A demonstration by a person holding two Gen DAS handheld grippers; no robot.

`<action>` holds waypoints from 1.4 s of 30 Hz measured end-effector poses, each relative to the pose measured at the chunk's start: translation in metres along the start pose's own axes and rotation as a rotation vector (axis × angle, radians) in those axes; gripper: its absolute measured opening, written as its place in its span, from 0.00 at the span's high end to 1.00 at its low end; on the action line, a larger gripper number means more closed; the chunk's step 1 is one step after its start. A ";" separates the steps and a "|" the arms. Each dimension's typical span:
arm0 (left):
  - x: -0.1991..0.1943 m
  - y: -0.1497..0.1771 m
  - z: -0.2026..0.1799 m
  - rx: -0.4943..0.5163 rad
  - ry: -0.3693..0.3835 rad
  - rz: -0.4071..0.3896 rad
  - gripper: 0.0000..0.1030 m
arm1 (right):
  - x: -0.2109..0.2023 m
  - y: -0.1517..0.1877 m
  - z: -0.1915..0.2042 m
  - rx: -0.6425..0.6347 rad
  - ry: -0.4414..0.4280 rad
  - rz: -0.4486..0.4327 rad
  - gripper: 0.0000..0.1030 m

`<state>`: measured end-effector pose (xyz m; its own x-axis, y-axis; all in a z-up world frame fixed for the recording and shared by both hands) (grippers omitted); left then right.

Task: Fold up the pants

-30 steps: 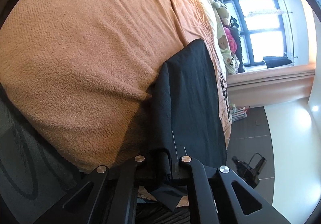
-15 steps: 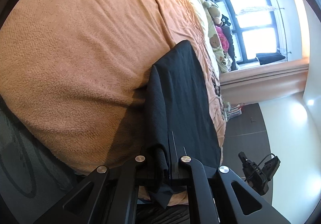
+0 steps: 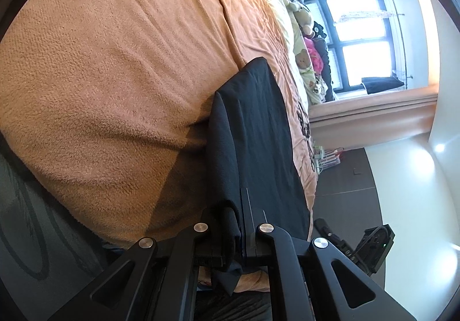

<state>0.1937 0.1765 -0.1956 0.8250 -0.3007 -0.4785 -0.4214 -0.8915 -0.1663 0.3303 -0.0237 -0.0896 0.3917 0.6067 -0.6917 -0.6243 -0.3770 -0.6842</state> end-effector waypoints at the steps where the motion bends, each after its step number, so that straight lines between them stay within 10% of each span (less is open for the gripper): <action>1: 0.000 0.000 0.000 -0.001 0.001 0.000 0.94 | 0.005 0.002 0.002 -0.005 -0.003 0.016 0.99; 9: 0.000 0.000 -0.002 -0.003 0.003 -0.005 0.94 | 0.058 0.009 -0.003 -0.012 0.039 0.174 0.99; 42: 0.002 0.006 0.021 -0.104 -0.017 -0.011 0.94 | 0.129 -0.118 -0.055 0.154 0.163 0.152 0.99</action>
<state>0.1851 0.1777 -0.2156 0.8224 -0.2853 -0.4922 -0.3700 -0.9254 -0.0817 0.4918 0.0611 -0.1107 0.3817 0.4261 -0.8202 -0.7745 -0.3369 -0.5354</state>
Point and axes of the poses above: each gripper's, at about its wrist camera, not at the fingertips, and x roughly the way its jaws point, z to its left, y to its underside, the point moved 1 cm from there along x, roughly the way its jaws point
